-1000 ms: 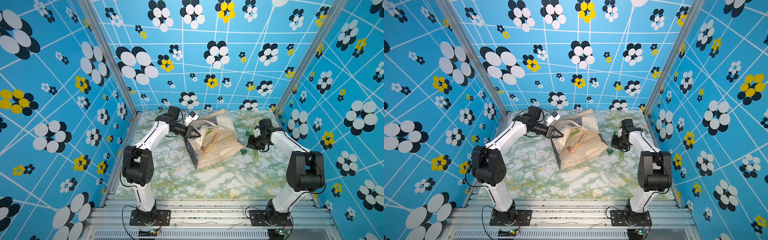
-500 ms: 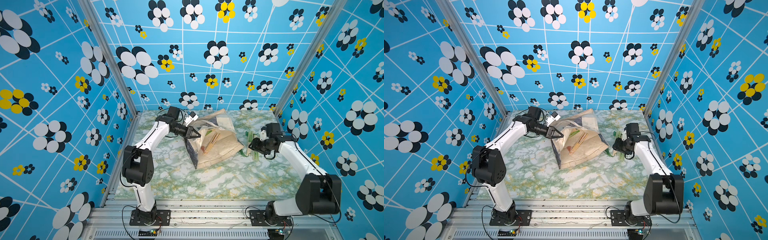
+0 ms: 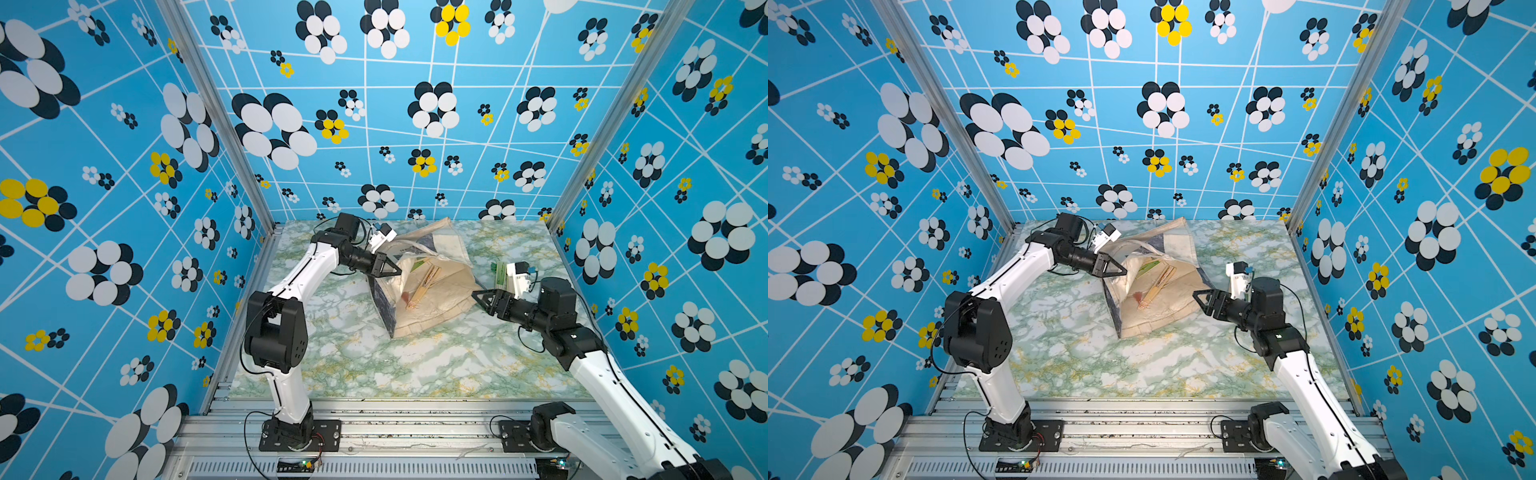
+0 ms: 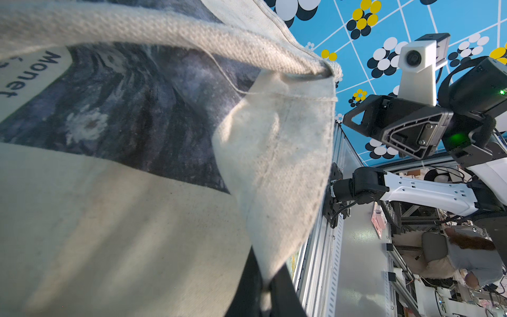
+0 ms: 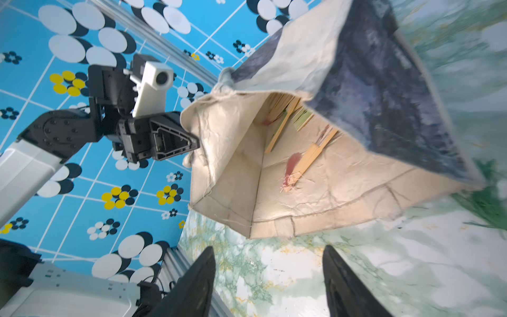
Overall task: Take out the folding fans from the tote bags
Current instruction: Pick up the folding fan from the canvas bag.
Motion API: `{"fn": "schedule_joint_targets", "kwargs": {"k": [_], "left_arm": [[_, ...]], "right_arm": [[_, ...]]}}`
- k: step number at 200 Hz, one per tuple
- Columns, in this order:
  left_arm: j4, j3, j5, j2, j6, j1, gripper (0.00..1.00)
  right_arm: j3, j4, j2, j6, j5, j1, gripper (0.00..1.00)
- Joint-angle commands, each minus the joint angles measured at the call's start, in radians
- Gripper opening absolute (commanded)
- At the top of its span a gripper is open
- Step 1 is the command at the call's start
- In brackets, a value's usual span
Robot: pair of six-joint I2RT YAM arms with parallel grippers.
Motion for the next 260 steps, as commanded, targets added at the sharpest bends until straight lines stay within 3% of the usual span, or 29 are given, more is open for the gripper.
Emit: {"fn": "schedule_joint_targets", "kwargs": {"k": [1, 39, 91, 127, 202, 260], "left_arm": [[-0.002, 0.005, -0.004, -0.029, -0.011, -0.003, 0.0], [0.0, 0.009, -0.004, -0.021, -0.019, -0.011, 0.0], [0.002, 0.004, -0.001, -0.024, -0.021, -0.023, 0.0], [0.002, 0.007, 0.0, -0.026, -0.02, -0.027, 0.0], [0.018, -0.001, 0.009, -0.029, -0.035, -0.047, 0.0], [0.028, 0.003, 0.029, -0.029, -0.039, -0.073, 0.0]], "right_arm": [[-0.031, 0.193, 0.116, 0.07, 0.077, 0.094, 0.63], [0.013, 0.396, 0.407, 0.173, 0.228, 0.238, 0.63], [0.099, 0.564, 0.698, 0.306, 0.298, 0.296, 0.62], [0.171, 0.558, 0.816, 0.341, 0.35, 0.311, 0.61], [0.293, 0.578, 1.008, 0.429, 0.343, 0.344, 0.6], [0.328, 0.686, 1.132, 0.531, 0.352, 0.368, 0.57]]}}
